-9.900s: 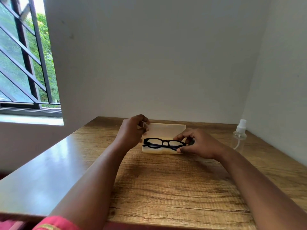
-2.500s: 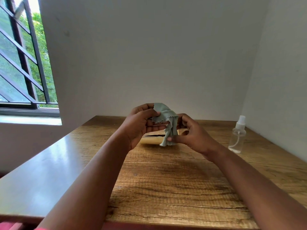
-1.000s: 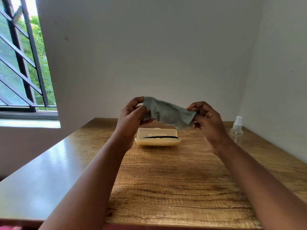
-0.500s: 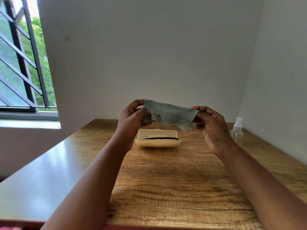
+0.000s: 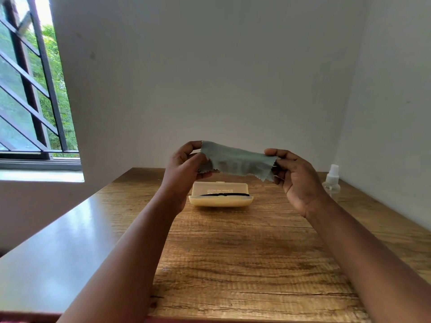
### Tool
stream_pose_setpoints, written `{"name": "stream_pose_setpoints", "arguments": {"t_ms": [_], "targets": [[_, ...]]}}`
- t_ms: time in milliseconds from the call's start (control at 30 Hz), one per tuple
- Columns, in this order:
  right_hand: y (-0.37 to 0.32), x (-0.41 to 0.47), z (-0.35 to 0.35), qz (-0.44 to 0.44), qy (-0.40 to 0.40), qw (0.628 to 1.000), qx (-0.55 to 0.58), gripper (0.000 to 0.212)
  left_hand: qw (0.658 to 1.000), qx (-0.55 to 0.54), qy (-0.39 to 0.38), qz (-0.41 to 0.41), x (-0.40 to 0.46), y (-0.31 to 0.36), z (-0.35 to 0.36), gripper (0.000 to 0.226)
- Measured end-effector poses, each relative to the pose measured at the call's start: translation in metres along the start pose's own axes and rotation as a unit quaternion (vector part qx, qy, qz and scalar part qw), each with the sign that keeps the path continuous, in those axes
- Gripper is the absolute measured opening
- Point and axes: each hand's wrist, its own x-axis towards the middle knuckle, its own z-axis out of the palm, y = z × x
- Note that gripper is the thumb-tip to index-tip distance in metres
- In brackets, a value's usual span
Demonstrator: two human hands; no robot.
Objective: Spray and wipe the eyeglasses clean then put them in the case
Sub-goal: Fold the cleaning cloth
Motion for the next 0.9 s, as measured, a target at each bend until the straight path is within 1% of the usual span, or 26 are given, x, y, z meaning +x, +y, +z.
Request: {"name": "stream_pose_setpoints", "arguments": {"t_ms": [233, 433, 567, 767, 900], "targets": [[0.0007, -0.0021, 0.0011, -0.016, 0.016, 0.999, -0.040, 0.029, 1.000, -0.008, -0.006, -0.001, -0.0001, 0.0008, -0.0006, 0.025], [0.0040, 0.0005, 0.0004, -0.005, 0.016, 0.999, -0.047, 0.033, 1.000, 0.003, -0.006, 0.005, -0.0006, 0.0007, 0.0003, 0.025], [0.0007, 0.0004, 0.0004, 0.002, 0.023, 1.000, -0.019, 0.031, 1.000, 0.015, -0.008, 0.006, -0.0002, 0.0000, -0.0005, 0.023], [-0.0017, -0.0010, -0.0002, 0.022, 0.005, 1.000, 0.006, 0.030, 1.000, 0.020, -0.007, 0.006, 0.0002, -0.0005, -0.0008, 0.024], [0.0005, -0.0002, -0.0005, 0.018, 0.013, 0.999, -0.039, 0.032, 0.999, 0.039, 0.000, 0.013, 0.0010, -0.0030, -0.0013, 0.025]]}}
